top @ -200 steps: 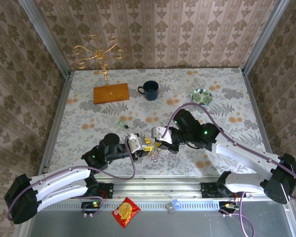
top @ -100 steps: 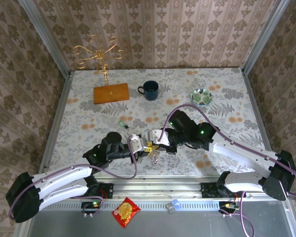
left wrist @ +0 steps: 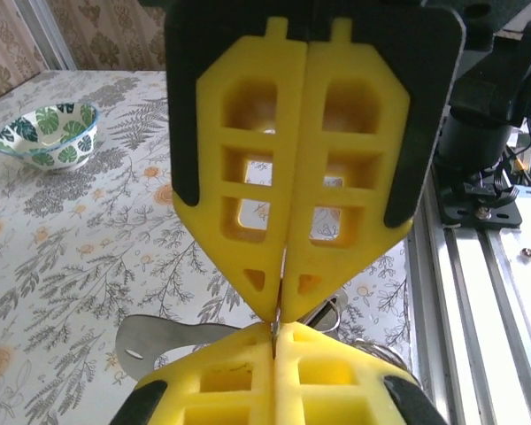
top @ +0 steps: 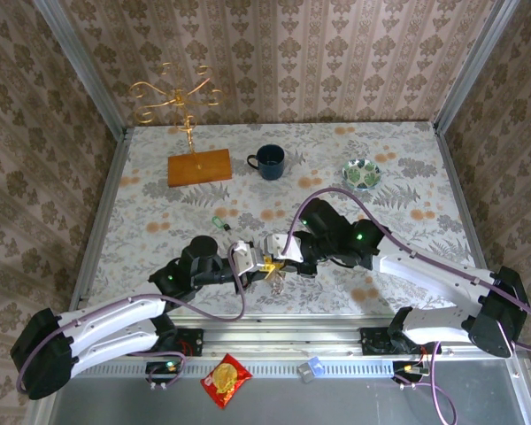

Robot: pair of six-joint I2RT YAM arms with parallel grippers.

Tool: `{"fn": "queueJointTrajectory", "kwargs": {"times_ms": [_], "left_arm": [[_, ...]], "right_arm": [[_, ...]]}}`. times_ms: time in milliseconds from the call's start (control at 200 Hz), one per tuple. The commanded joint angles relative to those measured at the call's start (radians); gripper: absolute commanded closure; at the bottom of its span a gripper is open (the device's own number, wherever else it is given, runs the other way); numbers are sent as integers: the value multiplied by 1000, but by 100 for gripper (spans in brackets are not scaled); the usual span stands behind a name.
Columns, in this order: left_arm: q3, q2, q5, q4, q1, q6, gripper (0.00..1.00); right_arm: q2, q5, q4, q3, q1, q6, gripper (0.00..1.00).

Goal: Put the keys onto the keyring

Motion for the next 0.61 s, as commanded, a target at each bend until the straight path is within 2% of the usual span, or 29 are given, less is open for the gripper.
{"fn": "queueJointTrajectory", "kwargs": {"times_ms": [0,150,200,400,600], "left_arm": [[23,2,34,92,7,-22,100],[5,0,31,106,7,-32,100],[-5,-2,26,120,7,-38,100],[-42,7,8,210,5,-73,100],[-72,7,0,267,4,-101,100]], "right_arm": [[-25,-51,29,1,-8,50,96],[-142,-84,123,-96,-76,183,67],[-182,-80,145,-133,-88,214,63],[-300,-12,269,-294,-80,318,59],[-276,26,356,-352,-47,350,59]]}}
